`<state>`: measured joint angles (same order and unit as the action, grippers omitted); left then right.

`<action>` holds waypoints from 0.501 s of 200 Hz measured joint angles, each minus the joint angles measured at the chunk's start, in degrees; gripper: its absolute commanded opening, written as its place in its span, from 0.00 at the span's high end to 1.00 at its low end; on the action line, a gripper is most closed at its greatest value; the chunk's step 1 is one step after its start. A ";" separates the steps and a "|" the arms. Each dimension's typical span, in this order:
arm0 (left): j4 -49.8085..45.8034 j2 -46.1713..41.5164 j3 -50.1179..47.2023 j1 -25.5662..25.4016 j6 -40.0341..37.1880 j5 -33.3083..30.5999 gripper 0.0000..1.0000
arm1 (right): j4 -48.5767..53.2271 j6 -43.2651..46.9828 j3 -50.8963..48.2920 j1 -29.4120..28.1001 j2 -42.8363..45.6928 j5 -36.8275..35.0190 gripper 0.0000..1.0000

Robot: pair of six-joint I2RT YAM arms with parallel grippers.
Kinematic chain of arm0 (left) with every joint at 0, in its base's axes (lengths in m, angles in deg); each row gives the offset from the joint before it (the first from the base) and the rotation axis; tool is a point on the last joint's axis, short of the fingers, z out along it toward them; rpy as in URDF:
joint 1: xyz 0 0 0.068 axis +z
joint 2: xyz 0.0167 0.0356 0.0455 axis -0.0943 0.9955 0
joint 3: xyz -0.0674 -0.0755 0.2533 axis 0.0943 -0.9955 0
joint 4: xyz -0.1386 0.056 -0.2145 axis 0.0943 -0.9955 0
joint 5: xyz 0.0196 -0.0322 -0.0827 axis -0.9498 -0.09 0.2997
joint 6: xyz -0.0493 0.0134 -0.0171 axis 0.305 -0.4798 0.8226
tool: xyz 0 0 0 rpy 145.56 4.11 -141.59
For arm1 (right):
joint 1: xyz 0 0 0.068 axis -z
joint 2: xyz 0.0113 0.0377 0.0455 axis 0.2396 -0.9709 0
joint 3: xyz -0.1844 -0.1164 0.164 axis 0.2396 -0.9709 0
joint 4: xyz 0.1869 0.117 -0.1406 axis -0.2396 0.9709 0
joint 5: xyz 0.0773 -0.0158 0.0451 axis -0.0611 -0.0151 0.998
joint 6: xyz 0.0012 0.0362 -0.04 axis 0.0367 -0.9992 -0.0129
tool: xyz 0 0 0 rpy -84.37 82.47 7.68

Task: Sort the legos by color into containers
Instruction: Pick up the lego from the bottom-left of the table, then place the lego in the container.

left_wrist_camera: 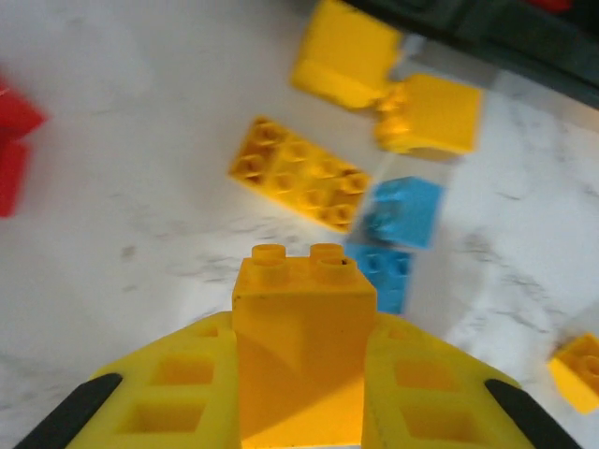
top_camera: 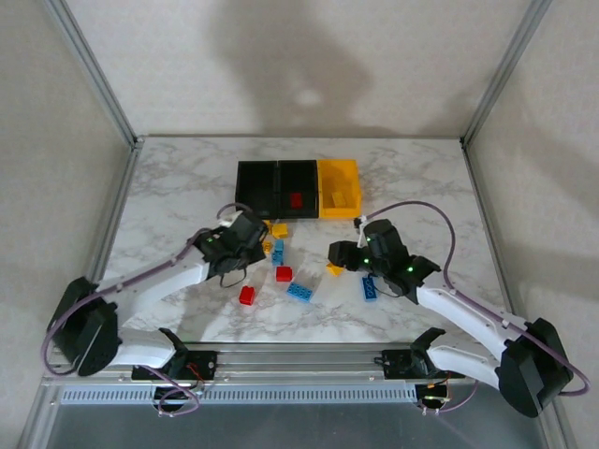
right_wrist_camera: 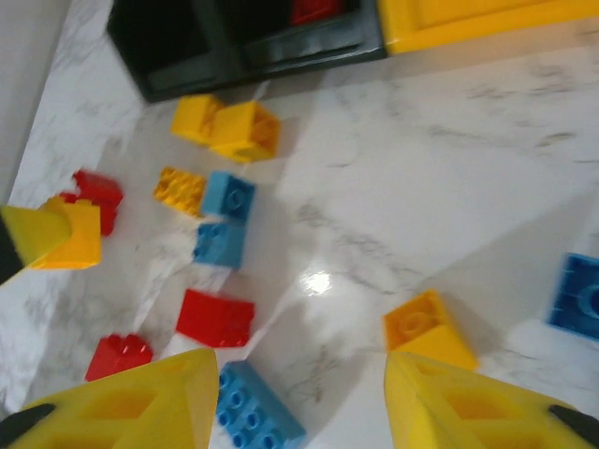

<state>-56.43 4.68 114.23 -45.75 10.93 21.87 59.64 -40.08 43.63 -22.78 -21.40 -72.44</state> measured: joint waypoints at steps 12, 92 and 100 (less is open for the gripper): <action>0.83 4.11 4.28 -1.44 -0.55 0.20 0.85 | 0.74 -0.96 -1.09 1.88 1.40 -0.92 0.50; 3.89 29.68 33.16 -6.40 -3.61 1.51 0.86 | 6.73 -7.04 -6.99 5.92 13.29 -4.76 0.47; 3.85 31.87 35.82 -6.47 -3.85 1.53 0.86 | 7.32 -7.28 -6.99 6.10 14.27 -4.83 0.47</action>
<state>-52.59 36.55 150.05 -52.22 7.08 23.40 66.96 -47.36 36.63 -16.68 -7.13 -77.27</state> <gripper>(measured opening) 0.242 0.527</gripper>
